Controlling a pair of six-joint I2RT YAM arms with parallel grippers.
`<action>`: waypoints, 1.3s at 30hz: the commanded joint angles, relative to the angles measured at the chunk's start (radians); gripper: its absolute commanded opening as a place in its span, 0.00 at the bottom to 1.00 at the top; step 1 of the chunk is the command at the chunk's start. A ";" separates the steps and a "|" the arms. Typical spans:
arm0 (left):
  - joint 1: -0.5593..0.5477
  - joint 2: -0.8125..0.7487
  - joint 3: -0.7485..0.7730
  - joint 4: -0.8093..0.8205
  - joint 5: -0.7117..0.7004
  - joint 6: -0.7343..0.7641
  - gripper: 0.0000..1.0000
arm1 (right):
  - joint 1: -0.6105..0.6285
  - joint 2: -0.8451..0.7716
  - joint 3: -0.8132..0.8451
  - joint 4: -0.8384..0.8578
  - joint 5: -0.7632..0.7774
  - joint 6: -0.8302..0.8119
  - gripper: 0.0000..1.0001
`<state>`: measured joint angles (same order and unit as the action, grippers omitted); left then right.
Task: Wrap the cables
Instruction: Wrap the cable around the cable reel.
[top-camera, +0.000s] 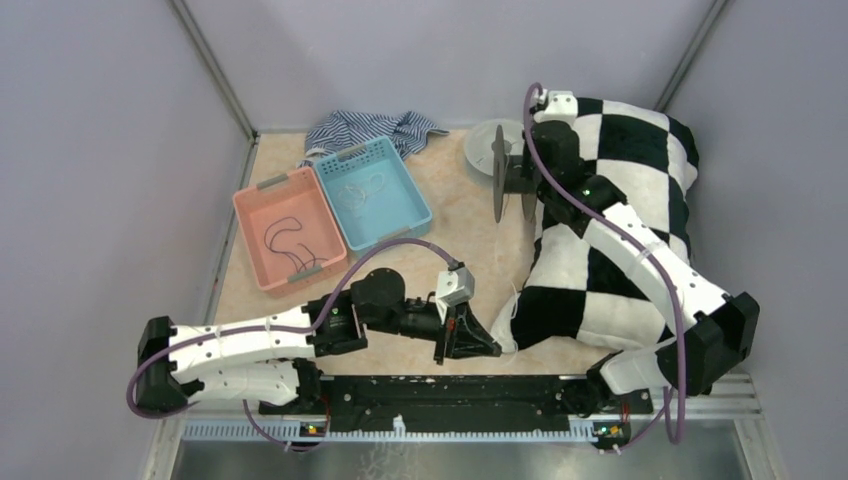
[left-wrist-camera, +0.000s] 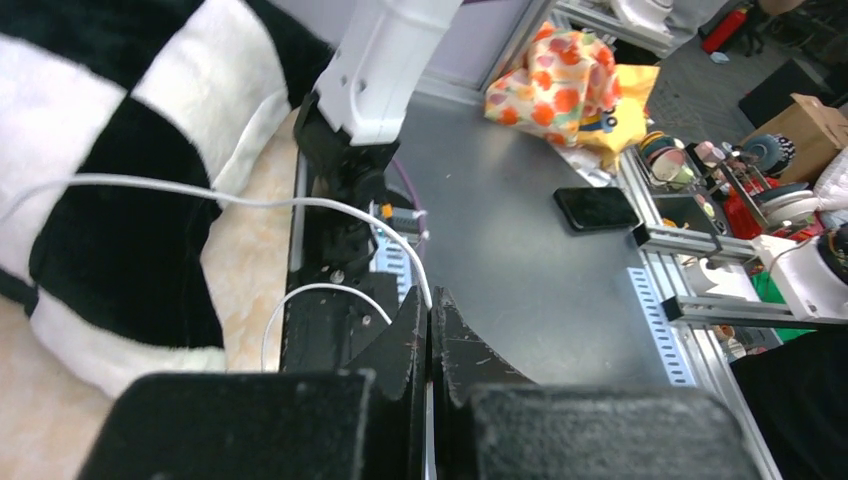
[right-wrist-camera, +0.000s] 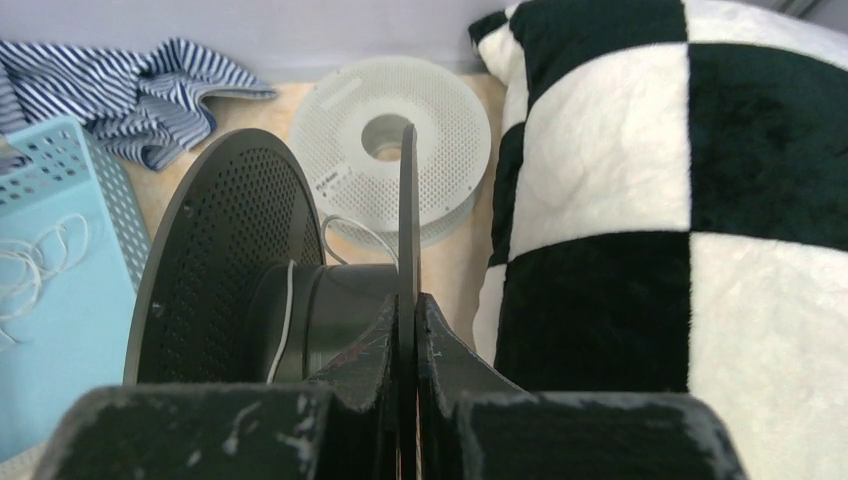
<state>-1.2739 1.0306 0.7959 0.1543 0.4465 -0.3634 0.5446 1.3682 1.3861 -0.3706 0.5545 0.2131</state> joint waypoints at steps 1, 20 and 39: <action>-0.036 0.005 0.089 0.007 -0.008 0.034 0.00 | -0.006 0.007 -0.007 0.107 -0.008 0.022 0.00; -0.051 0.045 0.228 0.241 -0.191 0.230 0.00 | 0.010 -0.070 -0.181 0.104 -0.163 0.106 0.00; 0.229 0.179 0.361 0.392 -0.285 0.184 0.00 | 0.090 -0.269 -0.255 0.007 -0.297 0.117 0.00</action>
<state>-1.1160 1.1866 1.1183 0.4469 0.1013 -0.1127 0.6113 1.1671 1.1255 -0.3985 0.2905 0.3180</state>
